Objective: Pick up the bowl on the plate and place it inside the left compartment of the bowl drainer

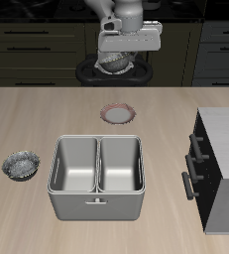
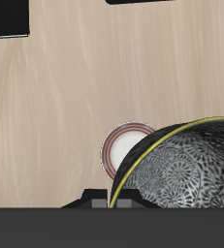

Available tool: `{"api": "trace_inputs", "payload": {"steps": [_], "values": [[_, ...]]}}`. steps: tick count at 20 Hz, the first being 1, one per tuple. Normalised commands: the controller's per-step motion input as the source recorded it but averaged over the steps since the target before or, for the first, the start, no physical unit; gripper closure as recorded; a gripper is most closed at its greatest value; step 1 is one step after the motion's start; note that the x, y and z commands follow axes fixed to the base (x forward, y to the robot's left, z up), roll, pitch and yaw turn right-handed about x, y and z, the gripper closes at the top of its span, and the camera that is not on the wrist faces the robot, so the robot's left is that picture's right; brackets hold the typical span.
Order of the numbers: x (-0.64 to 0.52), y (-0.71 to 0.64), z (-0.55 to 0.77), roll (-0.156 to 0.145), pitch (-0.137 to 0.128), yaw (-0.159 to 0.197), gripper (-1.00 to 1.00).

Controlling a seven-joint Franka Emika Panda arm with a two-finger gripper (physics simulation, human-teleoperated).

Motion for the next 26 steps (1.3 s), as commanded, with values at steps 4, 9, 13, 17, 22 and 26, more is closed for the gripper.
{"api": "trace_inputs", "payload": {"steps": [4, 9, 13, 17, 22, 26], "values": [[0.16, -0.10, -0.03, 0.002, 0.014, 0.015, 1.00], [0.23, -0.08, 0.06, 0.003, 0.004, 0.009, 1.00], [0.32, -0.14, 0.09, -0.007, 0.001, 0.024, 1.00], [0.25, -0.09, 0.05, -0.008, 0.002, 0.016, 1.00], [0.41, -0.10, 0.17, -0.002, -0.012, 0.012, 1.00], [0.35, 0.04, 0.15, 0.026, 0.002, 0.016, 1.00]]}}
